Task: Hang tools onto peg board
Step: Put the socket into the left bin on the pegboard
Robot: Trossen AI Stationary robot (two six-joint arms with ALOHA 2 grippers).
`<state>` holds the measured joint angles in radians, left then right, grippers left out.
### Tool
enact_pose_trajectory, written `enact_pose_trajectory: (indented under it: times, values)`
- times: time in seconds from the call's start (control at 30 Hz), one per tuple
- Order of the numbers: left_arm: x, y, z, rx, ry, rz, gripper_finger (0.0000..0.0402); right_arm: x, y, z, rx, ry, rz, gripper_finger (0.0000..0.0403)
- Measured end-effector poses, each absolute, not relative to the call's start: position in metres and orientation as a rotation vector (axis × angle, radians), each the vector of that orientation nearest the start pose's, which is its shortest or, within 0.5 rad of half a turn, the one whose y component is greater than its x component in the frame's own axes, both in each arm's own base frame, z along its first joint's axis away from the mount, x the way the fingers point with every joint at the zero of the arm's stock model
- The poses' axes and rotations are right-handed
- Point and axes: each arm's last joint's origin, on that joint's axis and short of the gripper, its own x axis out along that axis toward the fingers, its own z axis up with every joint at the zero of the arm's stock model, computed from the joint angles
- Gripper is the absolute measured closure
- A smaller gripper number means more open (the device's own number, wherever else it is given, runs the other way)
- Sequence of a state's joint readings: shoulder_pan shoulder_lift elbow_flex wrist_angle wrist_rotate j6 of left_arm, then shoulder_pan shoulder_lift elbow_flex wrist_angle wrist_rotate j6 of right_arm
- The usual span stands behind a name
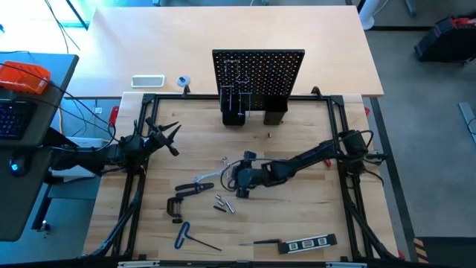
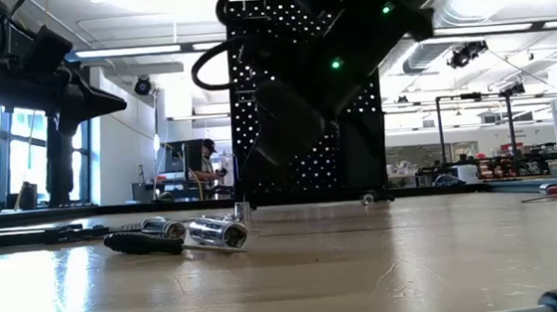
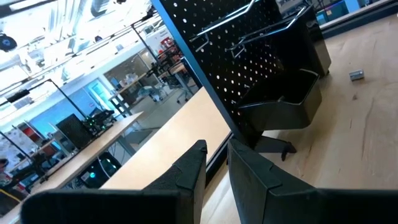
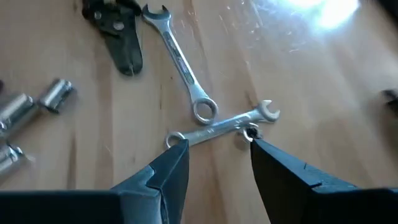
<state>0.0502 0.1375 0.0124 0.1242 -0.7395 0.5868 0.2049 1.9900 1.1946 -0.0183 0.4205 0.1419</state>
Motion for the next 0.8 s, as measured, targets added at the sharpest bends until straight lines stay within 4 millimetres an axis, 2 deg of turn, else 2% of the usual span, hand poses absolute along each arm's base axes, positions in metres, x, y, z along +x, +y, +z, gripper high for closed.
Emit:
enact_pose_trajectory:
  times: [0.2, 0.37, 0.57, 0.8]
  values:
    - [0.097, 0.024, 0.169, 0.444, 0.181, 0.773, 0.0342, 0.407, 0.052, 0.140, -0.043, 0.741, -0.290, 0.0236]
    - [0.098, 0.023, 0.170, 0.283, 0.093, 0.731, 0.0342, 0.415, 0.042, 0.116, 0.002, 0.752, -0.263, 0.0236]
    - [0.099, 0.022, 0.172, 0.194, 0.041, 0.690, 0.0342, 0.418, 0.031, 0.103, 0.044, 0.752, -0.299, 0.0236]
    - [0.099, 0.022, 0.173, 0.187, 0.027, 0.689, 0.0342, 0.418, 0.029, 0.105, 0.046, 0.743, -0.318, 0.0236]
